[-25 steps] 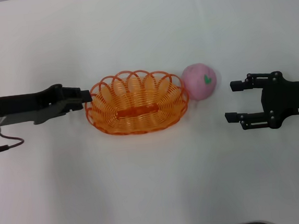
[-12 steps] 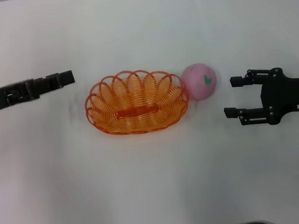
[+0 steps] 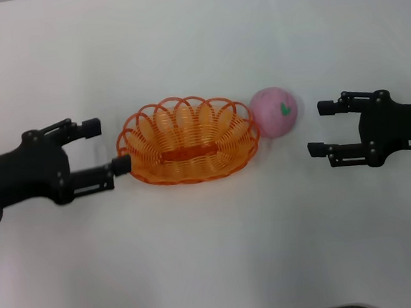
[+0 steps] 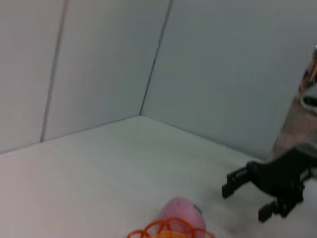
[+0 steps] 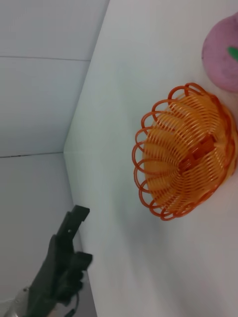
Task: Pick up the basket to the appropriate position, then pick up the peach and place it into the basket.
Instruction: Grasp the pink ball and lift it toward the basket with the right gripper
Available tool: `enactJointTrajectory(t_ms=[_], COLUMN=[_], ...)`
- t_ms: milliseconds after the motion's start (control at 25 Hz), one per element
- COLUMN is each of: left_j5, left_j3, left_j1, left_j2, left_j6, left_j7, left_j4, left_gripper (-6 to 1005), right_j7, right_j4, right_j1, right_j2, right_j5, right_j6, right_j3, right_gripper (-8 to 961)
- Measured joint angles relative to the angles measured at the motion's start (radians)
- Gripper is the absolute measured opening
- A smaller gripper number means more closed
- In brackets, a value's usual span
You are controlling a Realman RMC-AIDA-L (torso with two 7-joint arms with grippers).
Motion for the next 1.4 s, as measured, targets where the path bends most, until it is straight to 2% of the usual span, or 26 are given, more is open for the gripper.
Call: enactJointTrajectory(t_ms=[160, 360, 600, 880, 1040, 1160, 1400], left_j5=[0.008, 0.052, 0.115, 0.119, 0.119, 0.119, 0.119], left_j3=[-0.002, -0.004, -0.017, -0.017, -0.016, -0.016, -0.019], left_j1=[0.028, 0.061, 0.067, 0.069, 0.069, 0.071, 0.075], left_j2=[0.0, -0.001, -0.001, 0.0, 0.0, 0.001, 0.001], left_j6=[-0.008, -0.015, -0.016, -0.009, -0.007, -0.006, -0.002], left_j7=[0.14, 0.245, 0.255, 0.263, 0.264, 0.264, 0.265], left_j4=[-0.042, -0.075, -0.111, -0.117, -0.117, -0.117, -0.117], left_gripper=[872, 865, 863, 862, 861, 861, 862], right_j7=[-0.008, -0.003, -0.001, 0.041, 0.19, 0.385, 0.791], right_j4=[0.0, 0.0, 0.0, -0.004, -0.012, -0.052, -0.188], right_j1=[-0.005, -0.007, -0.012, -0.017, -0.001, 0.019, 0.098], right_j2=[0.001, 0.001, 0.001, -0.005, -0.025, -0.038, -0.042], right_j5=[0.0, 0.0, 0.0, -0.006, -0.007, -0.019, -0.145], right_j6=[0.0, 0.013, 0.013, 0.001, -0.016, -0.041, -0.069], right_j3=[0.001, 0.001, 0.001, -0.005, -0.015, -0.028, -0.065], right_gripper=[802, 801, 800, 799, 799, 799, 798])
